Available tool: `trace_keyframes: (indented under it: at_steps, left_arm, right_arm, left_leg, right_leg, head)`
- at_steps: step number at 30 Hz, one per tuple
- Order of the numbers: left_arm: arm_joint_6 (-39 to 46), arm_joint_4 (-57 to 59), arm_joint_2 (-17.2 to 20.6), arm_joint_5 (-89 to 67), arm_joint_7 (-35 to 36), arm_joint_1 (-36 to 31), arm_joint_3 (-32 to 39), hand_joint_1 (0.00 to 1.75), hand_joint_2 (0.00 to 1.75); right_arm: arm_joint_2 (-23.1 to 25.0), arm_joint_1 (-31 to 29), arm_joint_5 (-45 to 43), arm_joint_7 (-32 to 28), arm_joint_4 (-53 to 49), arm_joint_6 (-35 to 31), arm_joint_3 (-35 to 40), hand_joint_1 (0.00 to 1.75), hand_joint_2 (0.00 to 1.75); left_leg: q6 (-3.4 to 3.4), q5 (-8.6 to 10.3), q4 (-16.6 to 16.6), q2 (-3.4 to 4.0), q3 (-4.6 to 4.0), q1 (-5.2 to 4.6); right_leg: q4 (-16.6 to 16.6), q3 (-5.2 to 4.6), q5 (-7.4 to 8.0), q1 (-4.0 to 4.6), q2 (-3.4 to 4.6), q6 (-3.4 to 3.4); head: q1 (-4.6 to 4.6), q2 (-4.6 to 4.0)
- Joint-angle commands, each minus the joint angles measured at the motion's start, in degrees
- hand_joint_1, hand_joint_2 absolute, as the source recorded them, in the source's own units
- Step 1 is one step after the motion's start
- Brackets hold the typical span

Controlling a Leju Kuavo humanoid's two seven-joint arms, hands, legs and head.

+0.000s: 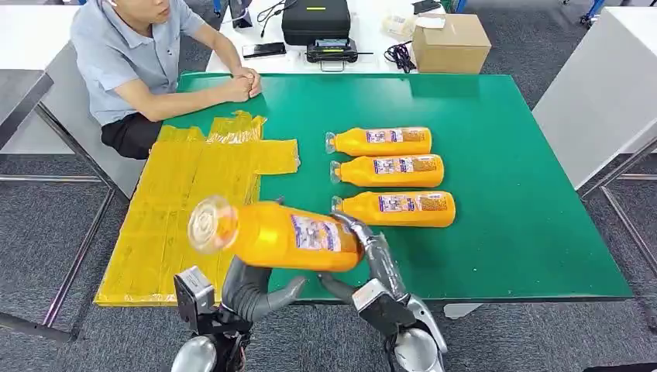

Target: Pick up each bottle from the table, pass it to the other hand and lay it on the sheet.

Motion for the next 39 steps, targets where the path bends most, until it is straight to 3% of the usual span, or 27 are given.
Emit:
trace_keyframes:
  at_steps: [1,18,20,21,31,32,33,34,36,39]
  left_arm:
    - [-3.16,4.62,-1.35,7.36,-1.73,-3.16,-2.49,0.00,1.75]
    - [0.21,-2.85,-0.62,2.98,-7.15,-1.53,-3.14,0.00,1.75]
    - [0.95,-2.07,-1.08,1.98,-7.64,-2.84,-2.65,0.09,1.75]
    - [0.94,-1.98,-1.21,1.88,-7.57,-3.21,-2.52,1.75,1.75]
    - [0.70,-2.27,-1.12,-0.77,-9.13,-3.65,-2.98,1.75,1.75]
    - [0.72,-2.29,-1.15,-0.83,-9.17,-3.59,-2.94,1.75,1.75]
    - [0.72,-2.29,-1.15,-0.83,-9.17,-3.59,-2.94,1.75,1.75]
    - [0.68,-2.48,-1.20,-0.83,-9.18,-3.37,-2.83,1.75,1.75]
    - [0.63,-2.39,-1.23,-0.83,-9.18,-3.33,-2.69,1.75,1.75]
    - [0.74,-2.75,-1.30,-0.85,-9.20,-3.03,-2.16,1.75,1.75]
  right_arm:
    - [-4.15,-3.78,-1.60,-1.66,9.10,0.35,4.65,1.75,1.75]
    - [-3.37,-3.79,-0.94,-1.42,9.78,-1.39,3.46,1.75,1.75]
    - [-3.01,-4.08,-0.84,-1.41,10.32,-1.29,3.99,1.75,1.75]
    - [-3.00,-4.20,-0.76,-1.37,10.49,-1.28,4.19,1.75,1.75]
    - [-2.76,-4.91,-0.77,-0.44,13.36,-1.76,3.92,1.75,1.75]
    - [-2.71,-4.85,-0.84,-0.36,13.41,-1.81,3.75,1.64,1.75]
    - [-2.71,-4.85,-0.84,-0.36,13.41,-1.81,3.75,1.41,1.75]
    - [-2.49,-4.74,-1.22,0.05,13.75,-1.75,3.26,0.17,1.75]
    - [-2.49,-4.67,-1.56,0.54,14.21,-1.52,2.92,0.00,1.75]
    - [-2.16,-4.48,-2.14,1.25,15.27,-1.54,2.04,0.00,1.75]
  left_leg:
    - [-0.05,-0.04,-0.03,0.00,0.15,0.06]
    - [-0.10,-0.13,0.02,0.01,0.25,0.09]
    - [-0.10,-0.12,0.01,0.04,0.26,0.09]
    - [-0.08,-0.06,0.00,-0.01,0.16,0.06]
    - [-0.13,-0.14,0.03,-0.01,0.31,0.12]
    - [-0.13,-0.15,0.03,0.00,0.32,0.13]
    - [-0.15,-0.17,0.00,0.03,0.40,0.14]
    - [-0.17,-0.22,0.06,0.02,0.42,0.17]
    - [-0.06,-0.03,-0.02,-0.02,0.12,0.05]
    - [-0.07,-0.04,-0.03,-0.02,0.15,0.05]
  right_leg:
    - [-0.08,0.19,-0.02,0.06,-0.02,-0.08]
    - [-0.05,0.29,-0.10,0.11,-0.03,-0.13]
    - [-0.04,0.29,-0.09,0.10,-0.01,-0.14]
    - [-0.05,0.20,-0.05,0.07,-0.04,-0.11]
    - [-0.06,0.37,-0.12,0.14,-0.05,-0.17]
    - [-0.07,0.39,-0.12,0.15,-0.05,-0.18]
    - [-0.09,0.45,-0.13,0.16,-0.02,-0.20]
    - [-0.06,0.50,-0.18,0.19,-0.05,-0.23]
    - [-0.06,0.15,-0.03,0.06,-0.05,-0.08]
    - [-0.06,0.18,-0.04,0.06,-0.05,-0.09]
  head:
    - [0.00,0.00]
    - [0.00,0.00]
    - [0.00,0.00]
    - [0.00,0.00]
    - [0.00,0.00]
    - [0.00,0.00]
    - [0.02,0.00]
    - [0.02,0.00]
    - [0.00,0.00]
    - [0.02,0.00]
